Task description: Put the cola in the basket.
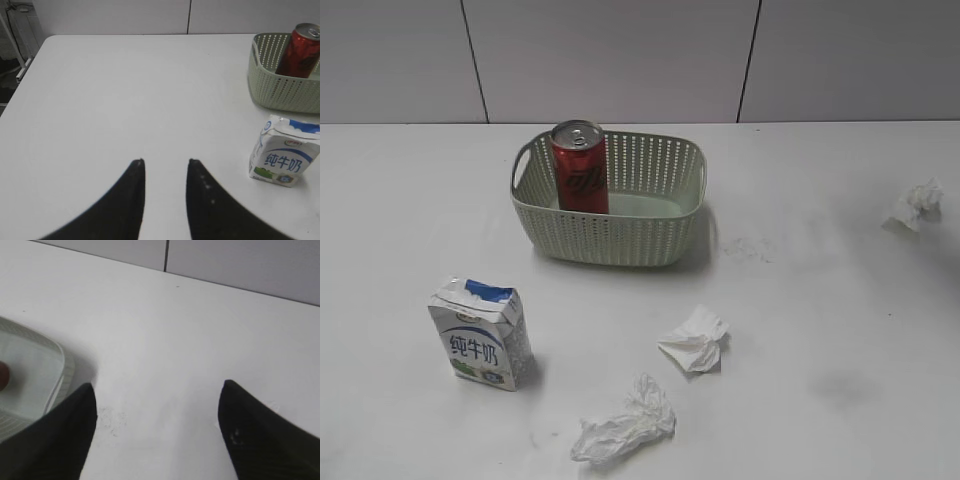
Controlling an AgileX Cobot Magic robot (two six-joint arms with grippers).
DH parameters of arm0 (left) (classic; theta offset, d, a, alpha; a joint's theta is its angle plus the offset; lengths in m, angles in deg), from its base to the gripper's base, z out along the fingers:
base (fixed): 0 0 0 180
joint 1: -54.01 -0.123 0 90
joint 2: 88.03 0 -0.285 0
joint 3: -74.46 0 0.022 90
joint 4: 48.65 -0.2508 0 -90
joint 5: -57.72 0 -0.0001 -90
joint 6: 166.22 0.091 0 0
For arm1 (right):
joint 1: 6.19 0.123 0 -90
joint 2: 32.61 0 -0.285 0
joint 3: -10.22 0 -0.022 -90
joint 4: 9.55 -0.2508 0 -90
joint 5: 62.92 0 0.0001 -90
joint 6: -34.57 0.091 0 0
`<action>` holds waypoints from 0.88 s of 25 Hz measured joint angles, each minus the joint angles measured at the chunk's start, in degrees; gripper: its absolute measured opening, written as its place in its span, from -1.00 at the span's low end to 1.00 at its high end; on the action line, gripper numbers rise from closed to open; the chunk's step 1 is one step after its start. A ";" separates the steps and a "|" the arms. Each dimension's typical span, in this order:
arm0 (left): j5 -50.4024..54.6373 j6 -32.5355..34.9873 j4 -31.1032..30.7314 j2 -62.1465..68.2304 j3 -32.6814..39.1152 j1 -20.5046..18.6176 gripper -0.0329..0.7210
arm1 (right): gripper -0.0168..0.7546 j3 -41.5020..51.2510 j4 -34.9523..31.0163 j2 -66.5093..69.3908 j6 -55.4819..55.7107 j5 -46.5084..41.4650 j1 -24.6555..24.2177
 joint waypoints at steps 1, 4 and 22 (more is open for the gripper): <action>0.00 0.00 0.00 0.00 0.00 0.00 -0.30 | 0.52 1.21 -0.27 -0.99 0.12 0.00 0.00; 0.00 0.00 0.00 0.00 0.00 0.00 -0.30 | 0.52 6.48 0.12 -4.75 0.18 0.00 -0.05; 0.00 0.00 0.00 0.00 0.00 0.00 -0.30 | 0.51 57.95 1.48 -40.45 0.18 4.44 -0.05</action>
